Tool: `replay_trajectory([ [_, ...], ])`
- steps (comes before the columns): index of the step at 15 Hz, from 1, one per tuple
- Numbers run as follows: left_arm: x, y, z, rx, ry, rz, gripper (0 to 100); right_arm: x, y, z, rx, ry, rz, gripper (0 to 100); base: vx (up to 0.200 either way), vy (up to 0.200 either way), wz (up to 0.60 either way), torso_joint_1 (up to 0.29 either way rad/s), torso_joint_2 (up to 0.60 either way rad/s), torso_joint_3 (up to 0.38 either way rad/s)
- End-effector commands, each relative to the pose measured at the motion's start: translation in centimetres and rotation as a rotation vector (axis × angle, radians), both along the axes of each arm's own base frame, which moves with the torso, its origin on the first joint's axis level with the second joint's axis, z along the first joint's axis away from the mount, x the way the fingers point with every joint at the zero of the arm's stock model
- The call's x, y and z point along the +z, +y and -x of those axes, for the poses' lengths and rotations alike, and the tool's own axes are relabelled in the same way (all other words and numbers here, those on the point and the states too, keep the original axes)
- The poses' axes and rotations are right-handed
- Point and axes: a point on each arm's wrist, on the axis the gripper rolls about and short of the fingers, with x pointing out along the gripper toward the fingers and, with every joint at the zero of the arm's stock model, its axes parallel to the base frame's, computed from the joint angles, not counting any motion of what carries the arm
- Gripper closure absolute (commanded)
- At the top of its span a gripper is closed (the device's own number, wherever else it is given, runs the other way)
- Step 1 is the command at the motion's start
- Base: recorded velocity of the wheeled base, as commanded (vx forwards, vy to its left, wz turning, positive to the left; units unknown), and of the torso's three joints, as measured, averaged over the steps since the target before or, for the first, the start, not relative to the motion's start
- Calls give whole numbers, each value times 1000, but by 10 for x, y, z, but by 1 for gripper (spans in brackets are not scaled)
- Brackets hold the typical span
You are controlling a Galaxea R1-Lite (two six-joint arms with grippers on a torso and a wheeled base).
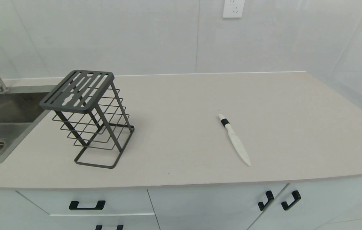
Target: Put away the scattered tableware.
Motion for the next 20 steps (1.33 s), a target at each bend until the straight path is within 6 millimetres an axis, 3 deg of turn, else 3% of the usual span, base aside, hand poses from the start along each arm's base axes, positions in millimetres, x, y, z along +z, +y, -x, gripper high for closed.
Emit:
replay_trajectory([
  [1,0,0,0,1,4,1,0,0,0,0,0,0,0,0,0,0,0,300,-544,-256],
  [10,0,0,0,1,2,1,0,0,0,0,0,0,0,0,0,0,0,279,-540,-262],
  [20,0,0,0,1,2,1,0,0,0,0,0,1,2,0,0,0,0,18,-16,2],
])
